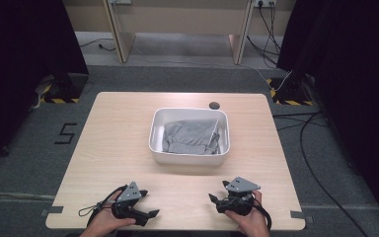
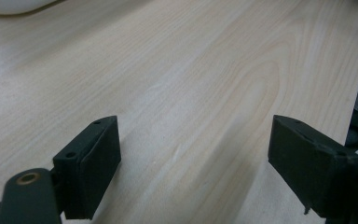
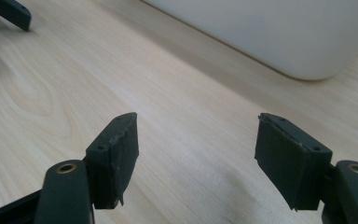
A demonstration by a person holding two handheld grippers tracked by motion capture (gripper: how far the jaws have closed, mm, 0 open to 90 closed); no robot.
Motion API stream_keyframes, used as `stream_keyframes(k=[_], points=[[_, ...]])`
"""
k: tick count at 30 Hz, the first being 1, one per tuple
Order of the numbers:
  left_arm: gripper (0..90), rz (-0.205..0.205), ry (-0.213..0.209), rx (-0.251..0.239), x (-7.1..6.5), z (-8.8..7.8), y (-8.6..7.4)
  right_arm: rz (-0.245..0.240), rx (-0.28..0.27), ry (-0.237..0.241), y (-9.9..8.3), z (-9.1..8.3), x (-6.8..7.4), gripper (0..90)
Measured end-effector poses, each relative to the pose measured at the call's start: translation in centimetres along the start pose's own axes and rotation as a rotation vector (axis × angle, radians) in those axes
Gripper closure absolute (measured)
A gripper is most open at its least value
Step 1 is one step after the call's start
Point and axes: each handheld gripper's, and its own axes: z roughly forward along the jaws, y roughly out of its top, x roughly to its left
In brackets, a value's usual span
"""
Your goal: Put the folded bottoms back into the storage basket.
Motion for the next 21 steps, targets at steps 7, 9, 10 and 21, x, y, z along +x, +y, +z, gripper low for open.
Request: stream_keyframes(k=[7,9,10,21], points=[[16.7,0.006,0.032,0.0,-0.3,-0.6,-0.6,0.021,0.017,-0.027,-1.2,-0.2,-0.2,26.5],[16.8,0.018,0.046,0.0,-0.3,-0.7,-0.8,0.034,0.018,-0.029,-1.5,-0.3,-0.1,26.4],[16.8,0.018,0.046,0.0,-0.3,-0.7,-0.8,0.037,0.024,-0.031,-1.7,-0.4,0.0,26.3],[16.1,0.061,0.096,-0.008,-1.2,-1.1,-1.8,0.013,0.056,-0.068,-3.2,-0.4,0.6,21.1]])
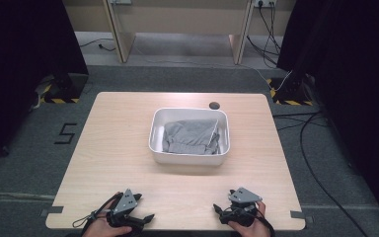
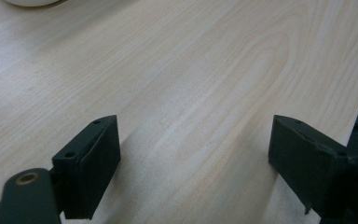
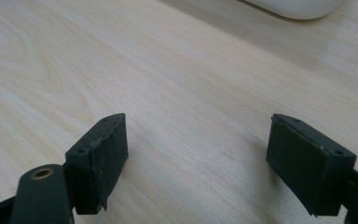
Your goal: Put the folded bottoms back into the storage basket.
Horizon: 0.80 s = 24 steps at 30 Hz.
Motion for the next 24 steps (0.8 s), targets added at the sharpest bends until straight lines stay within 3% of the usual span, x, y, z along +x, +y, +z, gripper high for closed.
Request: stream_keyframes(k=[5,13,24], points=[[14.6,0.006,0.001,-0.016,-0.2,-0.1,-0.3,-0.004,-0.037,0.005,-0.6,0.2,0.4,12.8],[14.2,0.011,-0.008,-0.034,-0.1,-0.1,-0.6,-0.011,-0.087,0.02,-1.2,0.3,0.8,12.2],[14.1,0.012,-0.011,-0.039,-0.1,-0.1,-0.7,-0.018,-0.094,0.024,-1.3,0.4,0.8,12.2]])
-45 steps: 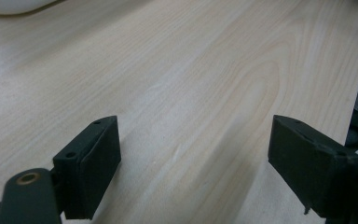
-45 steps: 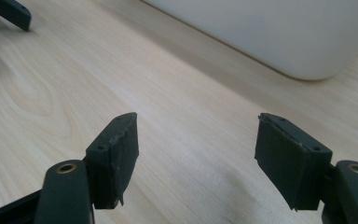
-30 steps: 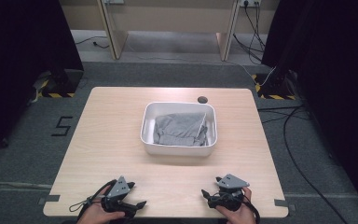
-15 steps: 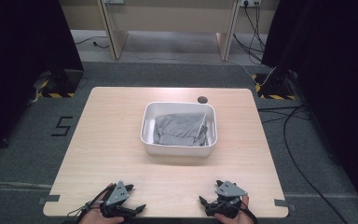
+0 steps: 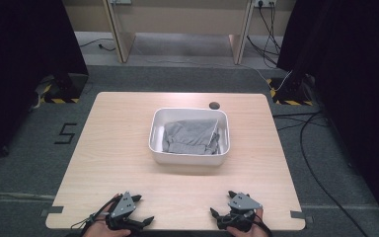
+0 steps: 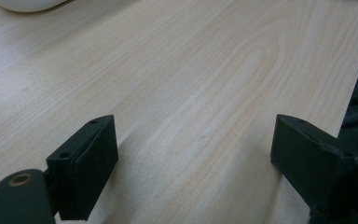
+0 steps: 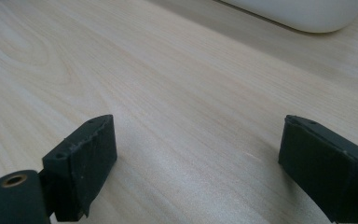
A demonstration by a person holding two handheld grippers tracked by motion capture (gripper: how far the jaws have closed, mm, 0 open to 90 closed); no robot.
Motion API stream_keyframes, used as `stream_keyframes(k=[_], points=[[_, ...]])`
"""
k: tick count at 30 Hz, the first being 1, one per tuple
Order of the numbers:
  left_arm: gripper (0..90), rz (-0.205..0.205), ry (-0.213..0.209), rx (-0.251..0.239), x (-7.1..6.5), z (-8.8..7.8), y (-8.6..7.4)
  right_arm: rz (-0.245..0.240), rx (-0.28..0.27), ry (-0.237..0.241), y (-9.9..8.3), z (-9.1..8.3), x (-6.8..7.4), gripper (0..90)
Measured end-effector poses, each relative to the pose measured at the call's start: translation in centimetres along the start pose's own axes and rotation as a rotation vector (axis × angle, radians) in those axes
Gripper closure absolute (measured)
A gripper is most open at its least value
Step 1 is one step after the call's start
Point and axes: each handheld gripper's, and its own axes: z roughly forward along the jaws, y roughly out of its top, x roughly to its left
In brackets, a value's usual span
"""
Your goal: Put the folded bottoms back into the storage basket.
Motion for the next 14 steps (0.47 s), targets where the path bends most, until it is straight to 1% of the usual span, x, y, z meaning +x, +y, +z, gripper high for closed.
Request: stream_keyframes(k=[5,14], points=[[14.1,0.001,-0.002,-0.002,0.05,0.01,-0.02,-0.006,-0.004,-0.001,-0.01,0.02,-0.02,12.2],[14.1,0.002,-0.002,-0.003,0.07,0.01,-0.03,-0.002,-0.005,-0.001,-0.01,0.04,0.07,12.2]])
